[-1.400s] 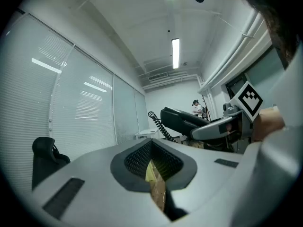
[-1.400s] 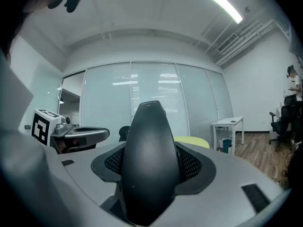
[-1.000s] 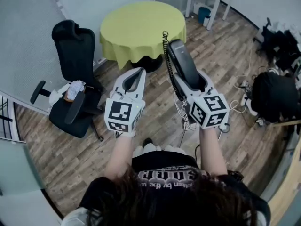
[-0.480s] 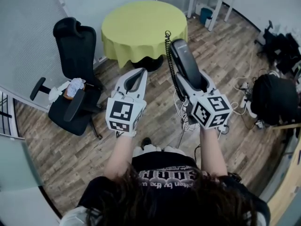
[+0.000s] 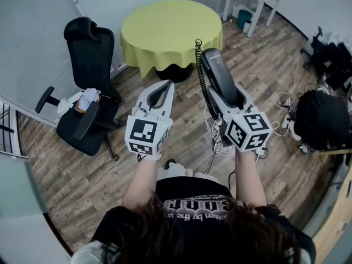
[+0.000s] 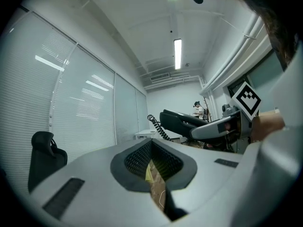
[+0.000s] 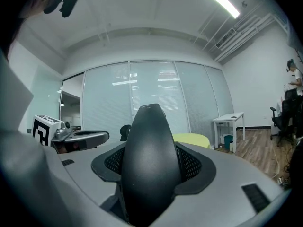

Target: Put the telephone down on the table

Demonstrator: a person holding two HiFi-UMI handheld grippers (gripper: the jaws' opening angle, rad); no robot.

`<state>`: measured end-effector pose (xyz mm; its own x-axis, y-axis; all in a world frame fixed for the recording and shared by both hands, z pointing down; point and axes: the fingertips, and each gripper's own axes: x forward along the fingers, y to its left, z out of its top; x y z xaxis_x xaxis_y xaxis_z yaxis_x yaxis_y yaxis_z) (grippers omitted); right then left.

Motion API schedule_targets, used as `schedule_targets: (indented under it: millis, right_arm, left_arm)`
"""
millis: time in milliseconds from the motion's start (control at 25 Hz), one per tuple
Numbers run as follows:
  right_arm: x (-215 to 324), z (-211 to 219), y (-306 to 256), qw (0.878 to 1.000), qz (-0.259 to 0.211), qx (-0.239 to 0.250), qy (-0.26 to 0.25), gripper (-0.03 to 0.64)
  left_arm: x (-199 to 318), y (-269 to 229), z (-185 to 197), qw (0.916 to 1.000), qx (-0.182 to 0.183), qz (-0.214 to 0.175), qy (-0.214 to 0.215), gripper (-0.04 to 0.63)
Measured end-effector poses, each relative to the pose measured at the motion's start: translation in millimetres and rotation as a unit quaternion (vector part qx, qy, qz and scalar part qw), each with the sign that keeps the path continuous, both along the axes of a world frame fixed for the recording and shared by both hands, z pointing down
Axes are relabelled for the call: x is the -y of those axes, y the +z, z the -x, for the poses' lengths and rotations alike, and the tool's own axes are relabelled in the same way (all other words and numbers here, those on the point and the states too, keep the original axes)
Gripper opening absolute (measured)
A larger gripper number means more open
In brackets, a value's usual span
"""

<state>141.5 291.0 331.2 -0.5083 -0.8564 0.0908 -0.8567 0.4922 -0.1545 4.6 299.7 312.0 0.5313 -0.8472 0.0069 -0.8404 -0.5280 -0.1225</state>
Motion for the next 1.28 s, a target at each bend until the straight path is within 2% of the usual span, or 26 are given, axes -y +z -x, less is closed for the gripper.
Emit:
schedule_targets:
  millis: [400,1280]
  right_arm:
    - [37,14,7,1.000,0.004,-0.005,-0.010,0.287]
    - [211,61,13,1.000,0.020,-0.004,0.004,0.287]
  left_arm:
    - [38,10,14,0.9999,0.001,0.007,-0.010,-0.005]
    - [221,11,57,0.9998,-0.005,0.018,0.007,-0.006]
